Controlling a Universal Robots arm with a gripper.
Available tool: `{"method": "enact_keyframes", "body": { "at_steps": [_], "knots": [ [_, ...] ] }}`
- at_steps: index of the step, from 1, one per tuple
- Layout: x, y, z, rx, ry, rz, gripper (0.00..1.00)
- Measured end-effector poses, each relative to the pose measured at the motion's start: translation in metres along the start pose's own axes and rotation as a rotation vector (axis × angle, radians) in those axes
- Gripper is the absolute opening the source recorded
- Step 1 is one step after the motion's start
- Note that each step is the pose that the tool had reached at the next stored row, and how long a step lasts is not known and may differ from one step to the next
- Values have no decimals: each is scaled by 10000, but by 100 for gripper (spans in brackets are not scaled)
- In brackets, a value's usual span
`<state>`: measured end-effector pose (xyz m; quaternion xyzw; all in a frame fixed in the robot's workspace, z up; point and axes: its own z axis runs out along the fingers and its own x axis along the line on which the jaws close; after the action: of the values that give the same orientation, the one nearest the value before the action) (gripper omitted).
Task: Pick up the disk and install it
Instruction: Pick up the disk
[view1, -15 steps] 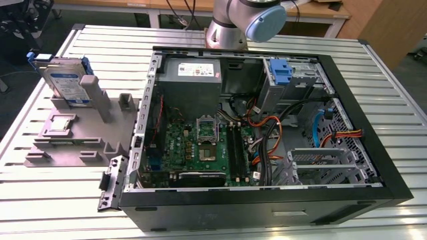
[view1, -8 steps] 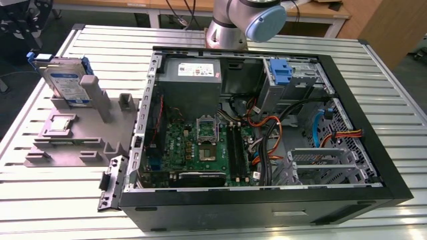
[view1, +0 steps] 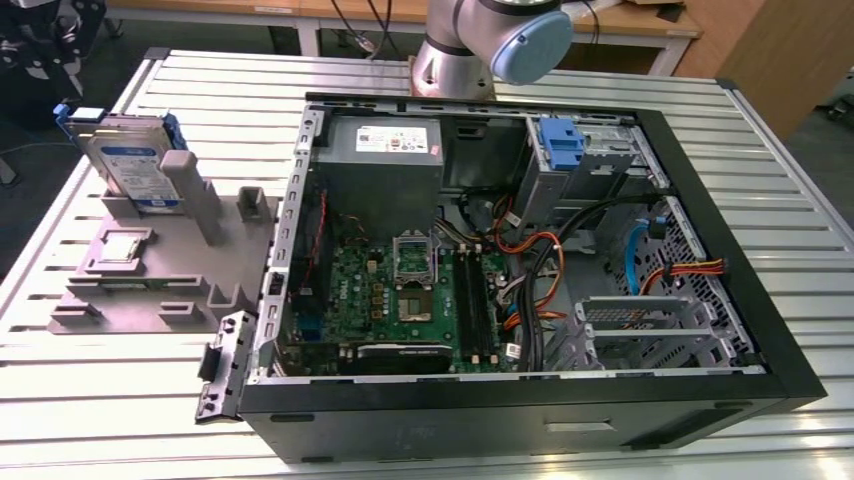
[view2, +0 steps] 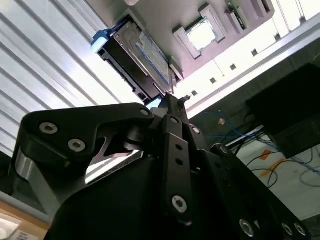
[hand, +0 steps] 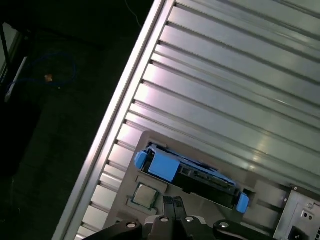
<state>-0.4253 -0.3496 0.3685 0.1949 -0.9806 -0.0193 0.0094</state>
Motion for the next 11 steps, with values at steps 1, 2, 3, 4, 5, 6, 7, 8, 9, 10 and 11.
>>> {"method": "enact_keyframes", "body": {
  "at_steps": [1,2,3,4,5,6,7,8,9,10,11],
  "knots": [
    [0,0,0,2,8,-179,10],
    [0,0,0,4,16,-375,10],
    [0,0,0,6,23,-556,10],
    [0,0,0,8,31,-734,10],
    [0,0,0,10,38,-915,10],
    [0,0,1,12,45,-1088,10],
    [0,0,1,14,53,-1268,10],
    [0,0,1,16,60,-1448,10],
    [0,0,2,18,69,-1643,10],
    [0,0,3,20,76,-1824,10],
    [0,0,3,22,84,-2003,10]
  ]
}}
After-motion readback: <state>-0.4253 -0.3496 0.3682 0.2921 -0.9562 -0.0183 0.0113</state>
